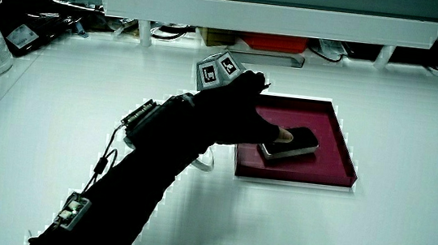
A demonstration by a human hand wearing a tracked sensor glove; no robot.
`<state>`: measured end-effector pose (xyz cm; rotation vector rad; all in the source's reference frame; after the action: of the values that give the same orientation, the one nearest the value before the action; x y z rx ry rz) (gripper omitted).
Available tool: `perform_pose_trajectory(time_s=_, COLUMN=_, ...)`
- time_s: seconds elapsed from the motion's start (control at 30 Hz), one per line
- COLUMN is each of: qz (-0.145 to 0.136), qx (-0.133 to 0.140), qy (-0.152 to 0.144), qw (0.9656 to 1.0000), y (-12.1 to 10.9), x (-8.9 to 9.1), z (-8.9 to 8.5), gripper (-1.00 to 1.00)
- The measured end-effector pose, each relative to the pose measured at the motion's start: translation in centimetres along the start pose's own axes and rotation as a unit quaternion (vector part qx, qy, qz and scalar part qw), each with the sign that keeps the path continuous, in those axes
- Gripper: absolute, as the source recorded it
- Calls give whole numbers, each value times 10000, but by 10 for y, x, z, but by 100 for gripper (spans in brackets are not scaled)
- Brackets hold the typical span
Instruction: Pick eraser
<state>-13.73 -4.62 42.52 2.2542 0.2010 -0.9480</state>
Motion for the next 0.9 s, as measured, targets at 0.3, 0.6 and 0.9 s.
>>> perform_pose_trajectory(time_s=0.3, qz=-119, qx=89, qy=500, qw=9986, y=49, x=-6, z=-27, gripper=0)
perform_pose_trajectory(time_s=0.6, qz=198, qx=-39, qy=718, qw=9972, y=76, x=-14, z=-52, gripper=0)
perform_pose_trajectory(time_s=0.9, qz=483, qx=-66, qy=700, qw=9964, y=91, x=-31, z=-71, gripper=0)
